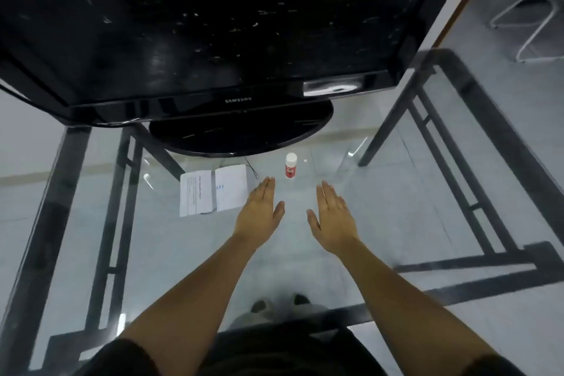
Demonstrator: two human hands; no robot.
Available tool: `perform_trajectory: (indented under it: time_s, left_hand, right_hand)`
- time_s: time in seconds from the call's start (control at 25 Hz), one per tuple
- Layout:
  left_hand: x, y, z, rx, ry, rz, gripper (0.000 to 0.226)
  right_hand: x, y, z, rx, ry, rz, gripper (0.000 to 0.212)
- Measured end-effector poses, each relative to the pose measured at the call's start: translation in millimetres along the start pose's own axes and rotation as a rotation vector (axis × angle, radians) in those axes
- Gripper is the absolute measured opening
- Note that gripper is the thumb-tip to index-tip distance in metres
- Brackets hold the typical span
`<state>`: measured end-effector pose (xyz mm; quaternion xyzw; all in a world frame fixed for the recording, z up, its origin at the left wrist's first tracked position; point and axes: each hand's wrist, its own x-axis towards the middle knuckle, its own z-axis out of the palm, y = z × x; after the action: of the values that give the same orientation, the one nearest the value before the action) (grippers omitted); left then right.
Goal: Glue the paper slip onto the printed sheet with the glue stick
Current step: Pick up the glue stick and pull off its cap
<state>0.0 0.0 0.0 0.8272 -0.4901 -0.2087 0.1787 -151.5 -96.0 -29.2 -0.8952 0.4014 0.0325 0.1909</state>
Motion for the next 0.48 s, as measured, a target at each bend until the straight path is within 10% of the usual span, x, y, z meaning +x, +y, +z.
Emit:
perform_trajectory:
  time_s: [0.48]
  left_hand:
    - [78,14,13,-0.397,0.209,-0.106,0.038]
  right_hand:
    - [24,21,25,-0.132,0.020,0.065,0.071]
